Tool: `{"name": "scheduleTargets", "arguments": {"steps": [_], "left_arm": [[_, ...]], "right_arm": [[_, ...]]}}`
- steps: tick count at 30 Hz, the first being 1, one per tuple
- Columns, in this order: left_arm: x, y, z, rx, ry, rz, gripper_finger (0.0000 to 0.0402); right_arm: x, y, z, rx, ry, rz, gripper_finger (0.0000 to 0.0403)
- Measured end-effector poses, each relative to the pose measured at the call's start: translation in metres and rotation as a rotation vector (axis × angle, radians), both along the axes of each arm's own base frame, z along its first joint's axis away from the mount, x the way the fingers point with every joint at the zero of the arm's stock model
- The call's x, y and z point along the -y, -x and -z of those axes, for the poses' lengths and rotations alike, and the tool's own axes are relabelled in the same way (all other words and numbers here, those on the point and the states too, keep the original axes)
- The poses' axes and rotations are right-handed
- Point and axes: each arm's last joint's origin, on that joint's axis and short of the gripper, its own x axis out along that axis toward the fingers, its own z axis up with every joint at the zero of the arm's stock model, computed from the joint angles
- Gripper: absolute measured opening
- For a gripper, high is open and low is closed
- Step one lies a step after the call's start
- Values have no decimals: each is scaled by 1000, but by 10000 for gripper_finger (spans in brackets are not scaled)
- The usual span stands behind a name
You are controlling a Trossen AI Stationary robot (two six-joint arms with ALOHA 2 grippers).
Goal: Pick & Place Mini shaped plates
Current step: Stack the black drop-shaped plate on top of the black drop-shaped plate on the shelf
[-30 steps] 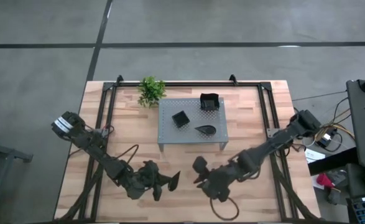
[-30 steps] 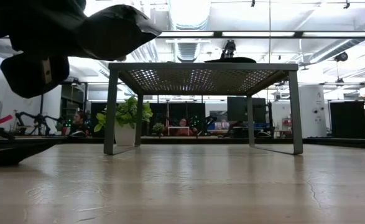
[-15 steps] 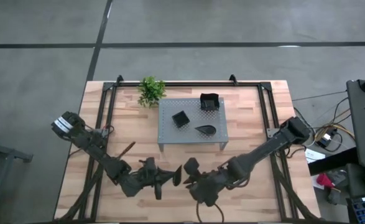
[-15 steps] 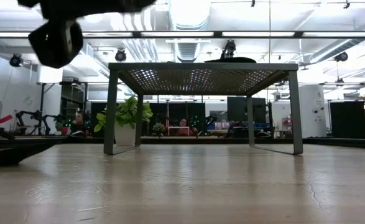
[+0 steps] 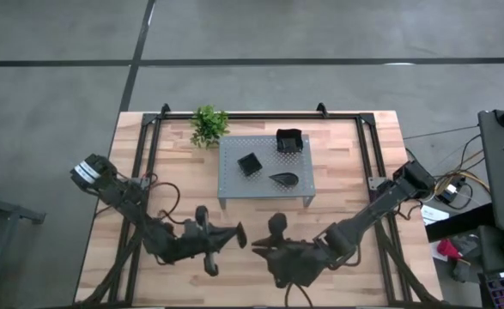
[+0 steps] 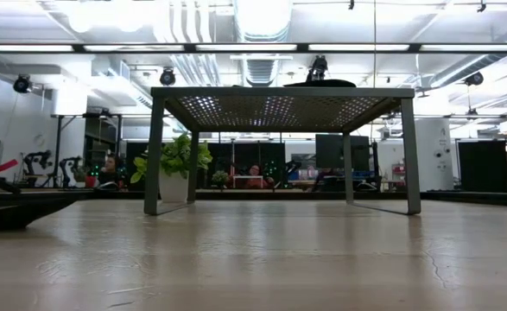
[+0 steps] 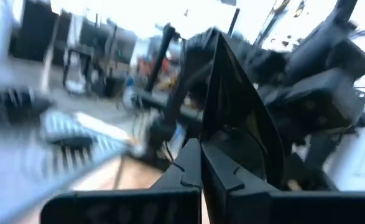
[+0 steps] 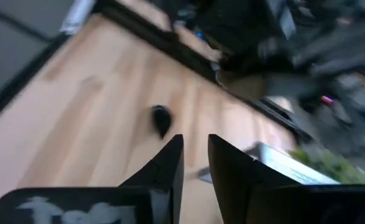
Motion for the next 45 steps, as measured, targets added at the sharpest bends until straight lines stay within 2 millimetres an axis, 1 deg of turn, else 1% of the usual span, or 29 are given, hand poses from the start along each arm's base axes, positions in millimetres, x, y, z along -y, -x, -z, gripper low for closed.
{"name": "scheduleTargets", "arguments": {"steps": [5,8,11,14,20,24,27,31,36,41,45], "left_arm": [[-9,4,-17,58,-187,-101,0],[-15,4,-24,97,-282,-122,0],[-21,1,-28,129,-354,-137,0],[-26,-2,-35,154,-413,-149,0],[-26,-3,-63,213,-539,-194,0],[-23,-3,-73,260,-612,-194,0],[-23,-3,-75,253,-645,-211,0],[-23,-2,-74,234,-697,-233,0],[-23,-1,-74,217,-738,-252,0],[-23,-1,-74,209,-756,-261,0],[-24,-2,-74,196,-776,-276,0]], "right_arm": [[3,-2,-3,150,-51,203,68],[3,-4,-1,217,-77,258,70],[3,-8,-2,295,-90,249,69],[2,-10,-7,374,-78,227,73],[7,-13,-10,455,-62,226,103],[15,-17,-17,507,-84,271,127],[20,-18,-25,552,-67,279,142],[20,-16,-34,586,-21,268,152],[18,-14,-39,605,-47,216,148],[19,-14,-40,611,-61,210,141],[18,-14,-43,635,-102,142,136]]}}
